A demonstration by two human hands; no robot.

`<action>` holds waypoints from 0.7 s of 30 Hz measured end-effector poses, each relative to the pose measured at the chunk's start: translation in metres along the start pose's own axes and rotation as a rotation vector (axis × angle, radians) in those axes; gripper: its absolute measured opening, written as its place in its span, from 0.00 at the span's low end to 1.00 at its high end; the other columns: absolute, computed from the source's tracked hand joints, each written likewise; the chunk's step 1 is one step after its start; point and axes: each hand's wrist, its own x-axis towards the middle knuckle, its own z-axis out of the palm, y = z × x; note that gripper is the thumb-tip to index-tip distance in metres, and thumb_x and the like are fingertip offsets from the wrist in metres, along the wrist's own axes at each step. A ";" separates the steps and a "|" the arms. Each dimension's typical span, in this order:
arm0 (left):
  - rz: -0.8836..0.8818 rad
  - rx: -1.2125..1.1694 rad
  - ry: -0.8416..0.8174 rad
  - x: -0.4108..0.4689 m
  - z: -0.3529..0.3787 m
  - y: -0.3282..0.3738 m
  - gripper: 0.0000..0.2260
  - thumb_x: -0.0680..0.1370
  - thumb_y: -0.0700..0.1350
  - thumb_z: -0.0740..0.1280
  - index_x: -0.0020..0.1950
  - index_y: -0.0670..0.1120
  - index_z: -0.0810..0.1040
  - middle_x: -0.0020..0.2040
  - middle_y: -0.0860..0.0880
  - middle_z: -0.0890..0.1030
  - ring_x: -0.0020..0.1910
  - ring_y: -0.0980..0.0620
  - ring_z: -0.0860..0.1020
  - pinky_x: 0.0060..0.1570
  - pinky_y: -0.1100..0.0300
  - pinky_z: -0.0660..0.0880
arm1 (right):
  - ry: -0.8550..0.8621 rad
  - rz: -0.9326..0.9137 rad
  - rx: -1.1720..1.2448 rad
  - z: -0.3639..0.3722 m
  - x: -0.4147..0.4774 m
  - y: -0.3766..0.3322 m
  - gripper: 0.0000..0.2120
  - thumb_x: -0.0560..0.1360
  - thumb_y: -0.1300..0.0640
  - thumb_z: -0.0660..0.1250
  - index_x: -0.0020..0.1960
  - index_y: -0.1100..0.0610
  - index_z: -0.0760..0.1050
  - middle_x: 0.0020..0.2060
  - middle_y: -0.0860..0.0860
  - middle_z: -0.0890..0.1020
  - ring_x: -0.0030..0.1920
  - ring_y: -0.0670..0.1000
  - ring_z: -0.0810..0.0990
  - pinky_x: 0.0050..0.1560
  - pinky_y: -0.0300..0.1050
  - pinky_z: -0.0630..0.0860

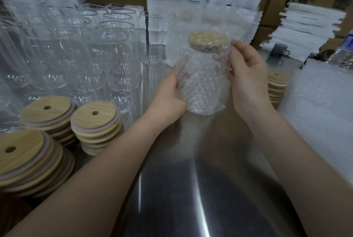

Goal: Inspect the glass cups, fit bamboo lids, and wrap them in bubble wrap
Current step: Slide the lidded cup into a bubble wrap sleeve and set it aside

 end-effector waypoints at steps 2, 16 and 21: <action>0.003 -0.001 0.057 -0.001 0.000 0.001 0.29 0.70 0.25 0.63 0.71 0.39 0.69 0.42 0.60 0.74 0.31 0.72 0.74 0.33 0.79 0.66 | 0.019 -0.042 -0.025 0.001 -0.001 -0.001 0.08 0.81 0.60 0.64 0.51 0.48 0.80 0.50 0.47 0.84 0.54 0.48 0.83 0.57 0.45 0.80; -0.063 -0.388 0.252 0.007 -0.004 0.011 0.06 0.77 0.36 0.69 0.51 0.45 0.82 0.45 0.51 0.82 0.44 0.55 0.78 0.49 0.62 0.74 | 0.155 -0.103 -0.133 -0.002 -0.001 -0.006 0.09 0.80 0.57 0.65 0.45 0.46 0.79 0.37 0.45 0.80 0.37 0.42 0.76 0.38 0.37 0.73; -0.073 -0.480 0.341 0.009 -0.003 0.011 0.08 0.76 0.36 0.71 0.43 0.49 0.81 0.38 0.57 0.83 0.42 0.58 0.79 0.45 0.65 0.74 | 0.143 -0.087 -0.040 -0.002 -0.001 -0.010 0.09 0.81 0.60 0.64 0.45 0.50 0.78 0.36 0.46 0.77 0.33 0.45 0.74 0.29 0.40 0.74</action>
